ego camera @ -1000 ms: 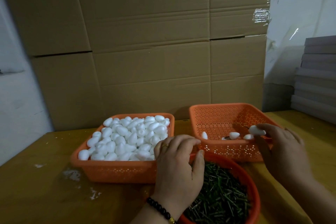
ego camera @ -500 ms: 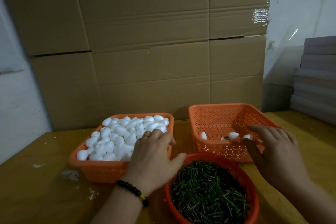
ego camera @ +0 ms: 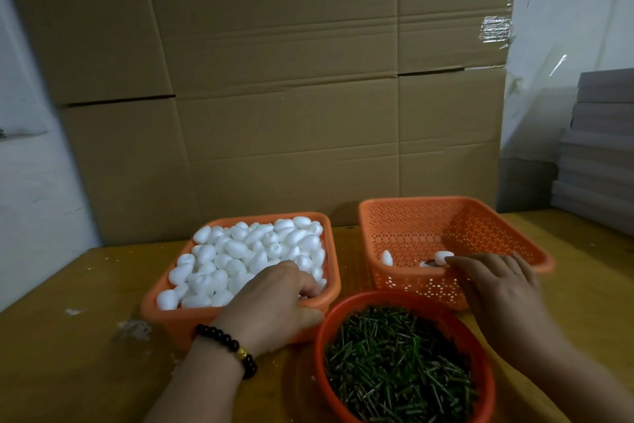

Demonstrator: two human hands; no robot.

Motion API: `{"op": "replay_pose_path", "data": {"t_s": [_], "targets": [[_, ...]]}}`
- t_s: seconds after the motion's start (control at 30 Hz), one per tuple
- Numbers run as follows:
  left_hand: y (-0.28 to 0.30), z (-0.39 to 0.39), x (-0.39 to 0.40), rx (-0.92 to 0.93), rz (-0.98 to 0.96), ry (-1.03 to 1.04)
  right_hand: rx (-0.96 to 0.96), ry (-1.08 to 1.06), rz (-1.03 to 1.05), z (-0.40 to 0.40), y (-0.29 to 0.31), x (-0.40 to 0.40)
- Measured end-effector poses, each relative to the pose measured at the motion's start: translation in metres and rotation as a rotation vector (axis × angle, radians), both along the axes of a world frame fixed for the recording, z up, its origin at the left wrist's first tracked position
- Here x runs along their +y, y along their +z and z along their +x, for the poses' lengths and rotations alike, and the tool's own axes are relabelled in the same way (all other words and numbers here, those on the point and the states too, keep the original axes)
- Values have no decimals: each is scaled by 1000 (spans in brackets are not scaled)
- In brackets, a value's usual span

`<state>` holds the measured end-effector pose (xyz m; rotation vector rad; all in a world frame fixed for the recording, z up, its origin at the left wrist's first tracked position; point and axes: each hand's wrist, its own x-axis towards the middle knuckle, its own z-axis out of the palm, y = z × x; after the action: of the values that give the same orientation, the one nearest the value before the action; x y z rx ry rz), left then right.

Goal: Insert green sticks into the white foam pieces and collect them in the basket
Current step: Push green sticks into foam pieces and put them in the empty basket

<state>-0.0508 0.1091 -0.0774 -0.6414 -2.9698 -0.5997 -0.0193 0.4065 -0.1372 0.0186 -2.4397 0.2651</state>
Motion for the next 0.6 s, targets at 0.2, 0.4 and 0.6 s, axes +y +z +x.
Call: {"op": "replay_pose_path", "data": {"t_s": [0.2,0.4,0.6], "targets": [[-1,3,3,15,8,-28,41,100,8,-1,0,1],[-4,6,10,11,49,-89,-18,187,-46,10,10,0],[-11,5,17,104,58,-102,-64,227,-38,18,17,-4]]}}
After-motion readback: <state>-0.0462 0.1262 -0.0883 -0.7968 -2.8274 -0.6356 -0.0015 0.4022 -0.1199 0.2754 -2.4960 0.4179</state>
